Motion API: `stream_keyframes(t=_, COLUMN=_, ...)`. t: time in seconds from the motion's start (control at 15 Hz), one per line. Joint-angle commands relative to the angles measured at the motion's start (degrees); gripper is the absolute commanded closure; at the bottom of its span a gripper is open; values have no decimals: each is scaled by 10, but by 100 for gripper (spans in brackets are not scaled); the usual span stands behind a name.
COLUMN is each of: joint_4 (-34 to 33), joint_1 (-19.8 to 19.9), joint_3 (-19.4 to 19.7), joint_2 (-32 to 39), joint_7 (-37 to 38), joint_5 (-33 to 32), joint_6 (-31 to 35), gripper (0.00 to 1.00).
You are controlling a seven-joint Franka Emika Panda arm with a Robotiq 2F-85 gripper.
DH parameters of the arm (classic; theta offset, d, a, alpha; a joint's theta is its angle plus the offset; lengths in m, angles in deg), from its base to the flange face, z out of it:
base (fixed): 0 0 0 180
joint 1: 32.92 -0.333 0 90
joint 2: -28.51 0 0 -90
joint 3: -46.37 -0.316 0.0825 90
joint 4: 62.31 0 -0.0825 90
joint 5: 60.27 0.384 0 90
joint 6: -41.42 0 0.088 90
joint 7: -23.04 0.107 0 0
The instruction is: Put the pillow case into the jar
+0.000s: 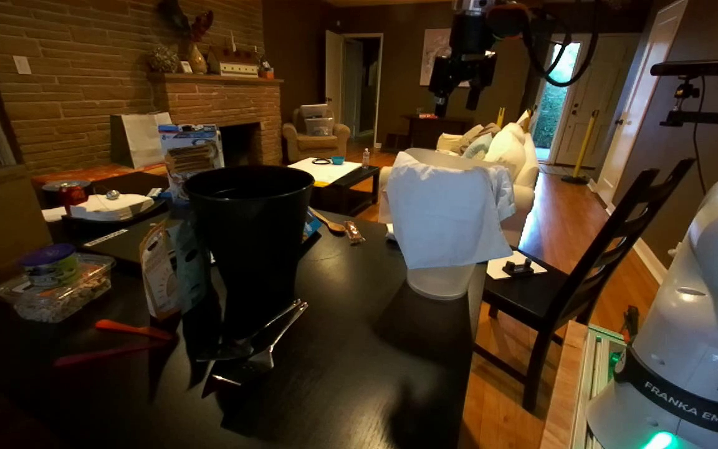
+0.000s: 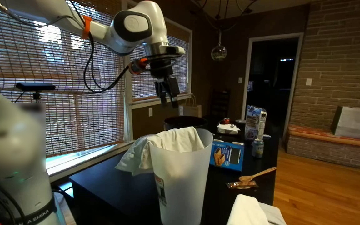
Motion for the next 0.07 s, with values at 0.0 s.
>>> stream_keyframes(t=0.0, joint_4=-1, joint_1=-3, joint_3=2, joint_2=0, joint_7=1, joint_5=-1, joint_6=-1, gripper=0)
